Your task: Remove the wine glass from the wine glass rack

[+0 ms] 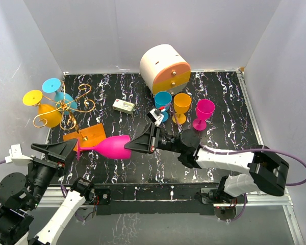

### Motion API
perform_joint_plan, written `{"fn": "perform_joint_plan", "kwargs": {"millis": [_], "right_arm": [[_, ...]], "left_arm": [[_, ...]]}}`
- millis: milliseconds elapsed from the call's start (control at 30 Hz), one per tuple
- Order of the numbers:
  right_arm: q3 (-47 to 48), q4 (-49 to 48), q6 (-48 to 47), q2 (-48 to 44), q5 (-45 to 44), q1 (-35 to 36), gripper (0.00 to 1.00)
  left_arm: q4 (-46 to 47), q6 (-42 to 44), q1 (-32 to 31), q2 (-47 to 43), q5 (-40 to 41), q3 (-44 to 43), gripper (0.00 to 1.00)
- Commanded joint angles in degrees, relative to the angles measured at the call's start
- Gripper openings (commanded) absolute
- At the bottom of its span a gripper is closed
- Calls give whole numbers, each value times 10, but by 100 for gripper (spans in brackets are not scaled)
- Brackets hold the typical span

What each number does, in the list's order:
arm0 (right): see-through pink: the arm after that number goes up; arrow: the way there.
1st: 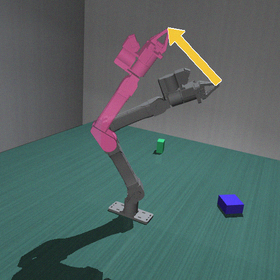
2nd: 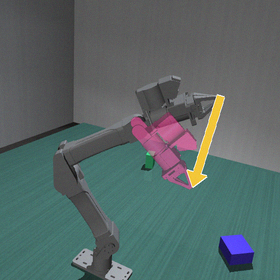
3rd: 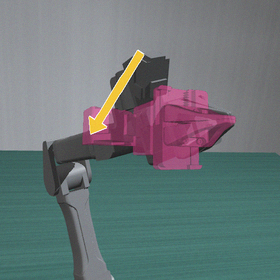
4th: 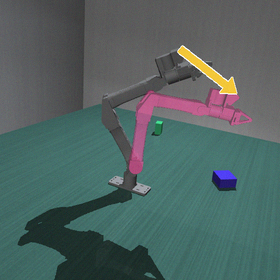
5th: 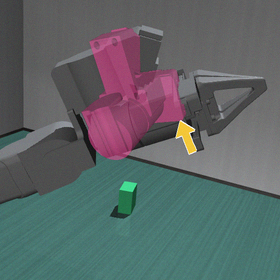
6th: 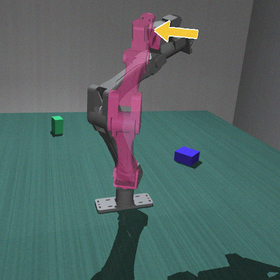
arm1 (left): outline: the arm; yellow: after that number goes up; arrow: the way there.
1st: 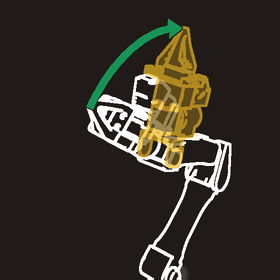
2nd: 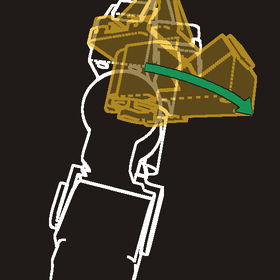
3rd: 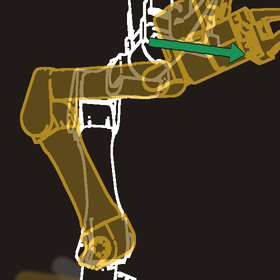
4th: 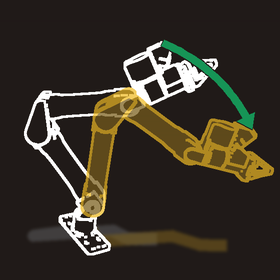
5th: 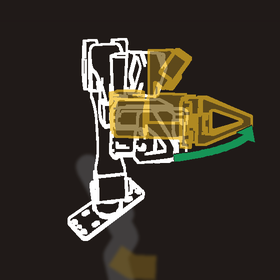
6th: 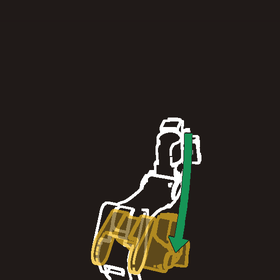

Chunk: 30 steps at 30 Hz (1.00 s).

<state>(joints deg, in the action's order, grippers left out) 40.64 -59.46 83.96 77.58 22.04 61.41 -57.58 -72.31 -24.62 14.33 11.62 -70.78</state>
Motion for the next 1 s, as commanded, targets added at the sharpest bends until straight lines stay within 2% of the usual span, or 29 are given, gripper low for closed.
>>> {"fn": "perform_joint_plan", "kwargs": {"millis": [0,100,167,200,333,433,567,700,967], "right_arm": [[-25,42,-45,-70,-10,-30,0],[-36,213,-122,-132,-19,-62,0],[-35,360,-186,-177,-37,-89,0],[-32,463,-221,-200,-55,-102,0],[36,735,-406,-258,-136,-155,0],[129,884,-540,-246,-177,-160,0],[268,1073,-668,-168,-199,-160,0],[389,1194,-719,-55,-252,-160,0],[568,1265,-741,133,-279,-159,0]], "left_arm": [[-8,10,-4,20,19,-20,99],[-16,15,-4,29,22,-24,99],[-19,19,-4,35,24,-26,99],[-21,23,-3,38,26,-28,99],[-27,34,-4,53,33,-35,99],[-21,43,-4,64,33,-34,99],[-10,58,-4,81,32,-34,99],[-6,74,-4,95,33,-33,99],[-12,73,-4,103,30,-42,99]]}}
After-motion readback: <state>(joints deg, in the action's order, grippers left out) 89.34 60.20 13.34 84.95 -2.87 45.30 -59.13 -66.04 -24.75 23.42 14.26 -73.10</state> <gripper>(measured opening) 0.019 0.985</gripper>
